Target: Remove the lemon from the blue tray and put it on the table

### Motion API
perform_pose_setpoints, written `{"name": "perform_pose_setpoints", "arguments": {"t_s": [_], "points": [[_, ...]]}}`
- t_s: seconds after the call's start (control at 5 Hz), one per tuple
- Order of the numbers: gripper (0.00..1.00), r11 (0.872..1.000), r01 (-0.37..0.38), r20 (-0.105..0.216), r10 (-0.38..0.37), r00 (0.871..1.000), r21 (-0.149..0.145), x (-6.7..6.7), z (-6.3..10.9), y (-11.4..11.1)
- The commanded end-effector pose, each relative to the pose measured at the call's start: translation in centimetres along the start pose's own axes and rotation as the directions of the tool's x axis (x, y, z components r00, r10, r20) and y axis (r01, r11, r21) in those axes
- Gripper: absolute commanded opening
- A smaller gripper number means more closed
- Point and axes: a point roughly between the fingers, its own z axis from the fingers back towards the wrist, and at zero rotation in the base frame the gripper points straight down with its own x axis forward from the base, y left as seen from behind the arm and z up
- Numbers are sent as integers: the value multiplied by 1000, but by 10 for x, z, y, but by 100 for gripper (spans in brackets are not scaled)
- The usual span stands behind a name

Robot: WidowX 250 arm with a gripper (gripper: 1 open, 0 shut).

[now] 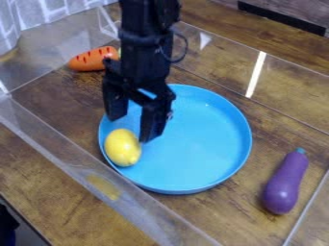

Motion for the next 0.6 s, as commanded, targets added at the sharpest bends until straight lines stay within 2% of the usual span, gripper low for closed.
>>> {"name": "perform_pose_setpoints", "arguments": {"t_s": [0.0, 0.2, 0.4], "points": [[100, 1000, 18, 45, -18, 999, 15, 0, -4, 9], [100, 999, 46, 47, -47, 998, 20, 0, -14, 14], [0, 997, 67, 52, -69, 996, 32, 0, -13, 17]]}}
